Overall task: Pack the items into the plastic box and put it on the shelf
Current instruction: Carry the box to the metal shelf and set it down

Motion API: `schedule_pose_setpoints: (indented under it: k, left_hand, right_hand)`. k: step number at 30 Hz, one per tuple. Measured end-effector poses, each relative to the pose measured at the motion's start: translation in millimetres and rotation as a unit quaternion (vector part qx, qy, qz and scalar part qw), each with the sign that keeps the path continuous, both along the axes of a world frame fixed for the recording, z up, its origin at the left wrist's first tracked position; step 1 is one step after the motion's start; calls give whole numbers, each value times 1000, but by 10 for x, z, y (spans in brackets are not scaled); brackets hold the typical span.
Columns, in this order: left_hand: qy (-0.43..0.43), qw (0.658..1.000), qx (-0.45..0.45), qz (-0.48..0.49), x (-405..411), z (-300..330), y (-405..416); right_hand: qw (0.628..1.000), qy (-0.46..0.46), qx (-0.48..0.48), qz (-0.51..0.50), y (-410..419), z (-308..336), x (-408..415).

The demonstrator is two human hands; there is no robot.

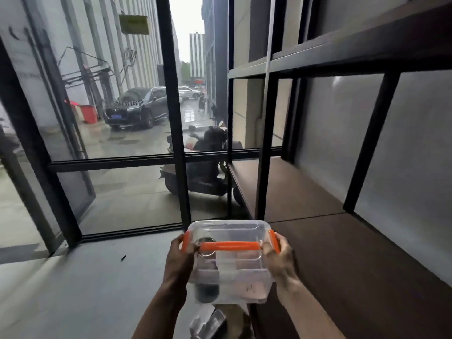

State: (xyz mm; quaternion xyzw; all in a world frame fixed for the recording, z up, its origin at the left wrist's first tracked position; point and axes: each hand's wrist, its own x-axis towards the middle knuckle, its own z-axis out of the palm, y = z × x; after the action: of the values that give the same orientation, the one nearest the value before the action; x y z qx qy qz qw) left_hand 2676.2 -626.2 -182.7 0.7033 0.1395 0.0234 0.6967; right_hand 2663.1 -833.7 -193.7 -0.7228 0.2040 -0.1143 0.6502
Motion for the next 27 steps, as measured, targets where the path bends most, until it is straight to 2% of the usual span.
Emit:
schedule_pose_setpoints:
  k: [5, 10, 14, 18, 20, 24, 27]
  left_hand:
    - [8, 992, 3, -128, 827, -140, -781]
    - [18, 958, -19, -285, 1384, -298, -1670]
    - [21, 911, -2, -412, 1622, -410, -2316]
    - [27, 852, 13, -523, 1485, -503, -2823]
    - [30, 826, 4, -563, 1337, -586, -3003]
    - [56, 802, -18, -595, 1008, -782, -3255]
    - [5, 752, -2, -659, 862, -865, -3356]
  right_hand:
    - [989, 26, -29, -143, -680, -132, 319]
    - [955, 49, -40, -291, -1324, -256, 314]
    - [920, 37, -17, -390, -1625, -356, 111]
    - [870, 46, 1, -491, -1742, -519, -308]
    - [840, 67, -13, -538, -1754, -612, -539]
    - [786, 121, -30, -605, -1745, -793, -982]
    - [770, 142, -28, -621, -1687, -946, -1189]
